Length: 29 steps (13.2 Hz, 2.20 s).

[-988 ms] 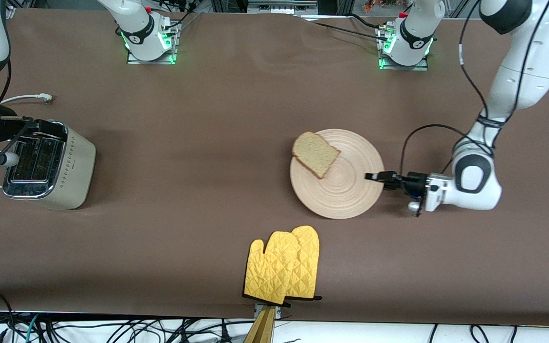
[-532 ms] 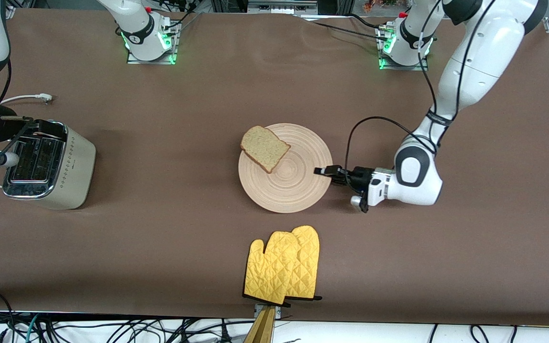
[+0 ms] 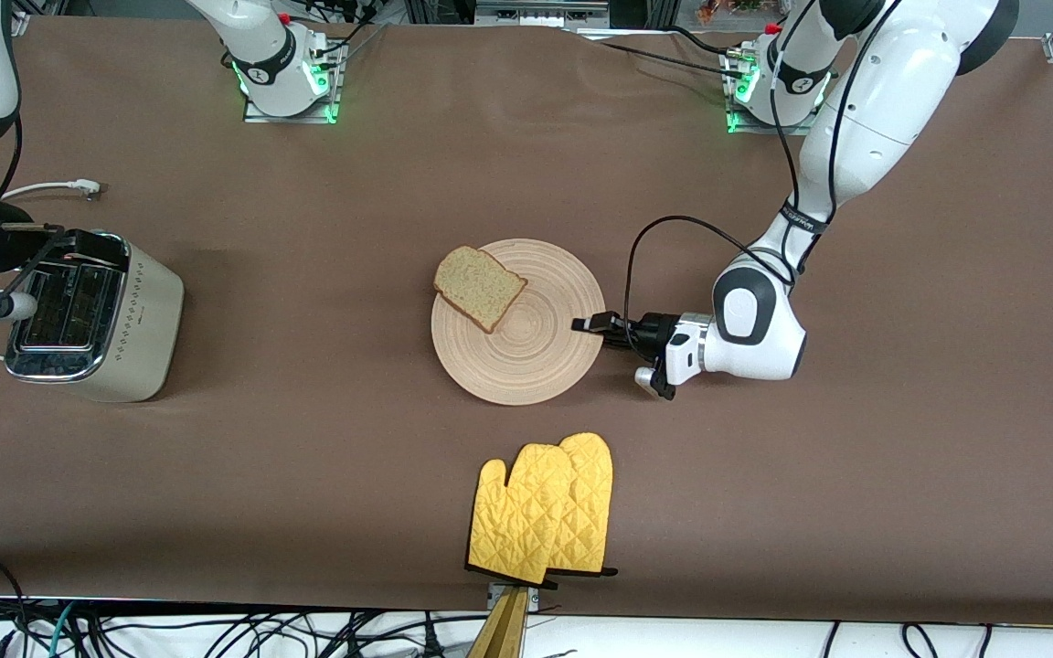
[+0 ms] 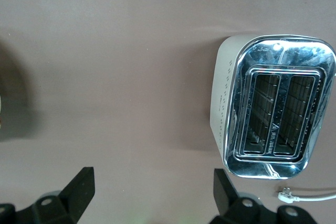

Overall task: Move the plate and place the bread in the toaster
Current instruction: 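Slide the wooden plate with the left gripper toward the toaster, then release the plate with the left gripper while the right gripper approaches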

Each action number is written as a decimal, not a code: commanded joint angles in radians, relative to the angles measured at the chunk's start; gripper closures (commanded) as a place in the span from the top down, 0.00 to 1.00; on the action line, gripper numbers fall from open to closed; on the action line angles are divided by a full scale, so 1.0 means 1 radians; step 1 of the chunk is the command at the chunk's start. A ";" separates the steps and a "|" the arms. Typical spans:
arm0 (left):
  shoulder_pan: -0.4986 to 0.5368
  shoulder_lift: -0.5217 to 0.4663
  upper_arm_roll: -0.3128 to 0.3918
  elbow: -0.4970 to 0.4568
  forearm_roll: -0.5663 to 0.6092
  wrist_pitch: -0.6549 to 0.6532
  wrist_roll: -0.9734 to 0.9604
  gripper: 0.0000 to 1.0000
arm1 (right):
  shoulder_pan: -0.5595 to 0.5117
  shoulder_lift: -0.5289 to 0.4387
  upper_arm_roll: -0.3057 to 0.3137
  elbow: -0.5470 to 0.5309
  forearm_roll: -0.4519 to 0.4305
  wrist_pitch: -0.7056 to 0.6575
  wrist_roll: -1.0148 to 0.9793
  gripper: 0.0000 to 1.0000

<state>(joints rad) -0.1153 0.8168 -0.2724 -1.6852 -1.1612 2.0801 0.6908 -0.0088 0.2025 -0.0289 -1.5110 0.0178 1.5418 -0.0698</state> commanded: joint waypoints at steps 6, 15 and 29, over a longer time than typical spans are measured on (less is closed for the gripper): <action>-0.012 0.010 0.010 -0.010 -0.041 0.034 0.001 0.19 | 0.067 0.040 0.009 -0.005 0.133 0.027 0.025 1.00; 0.054 -0.146 0.097 -0.120 -0.026 0.026 0.007 1.00 | 0.286 0.228 0.009 -0.018 0.290 0.239 0.491 1.00; 0.052 -0.942 0.172 -0.362 1.039 -0.203 -0.605 1.00 | 0.586 0.339 0.010 -0.198 0.303 0.569 1.067 1.00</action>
<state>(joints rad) -0.0561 -0.0689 -0.1463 -2.0648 -0.2064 1.9570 0.0987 0.5578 0.5354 -0.0123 -1.7008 0.3042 2.0918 0.9737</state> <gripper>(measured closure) 0.000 0.000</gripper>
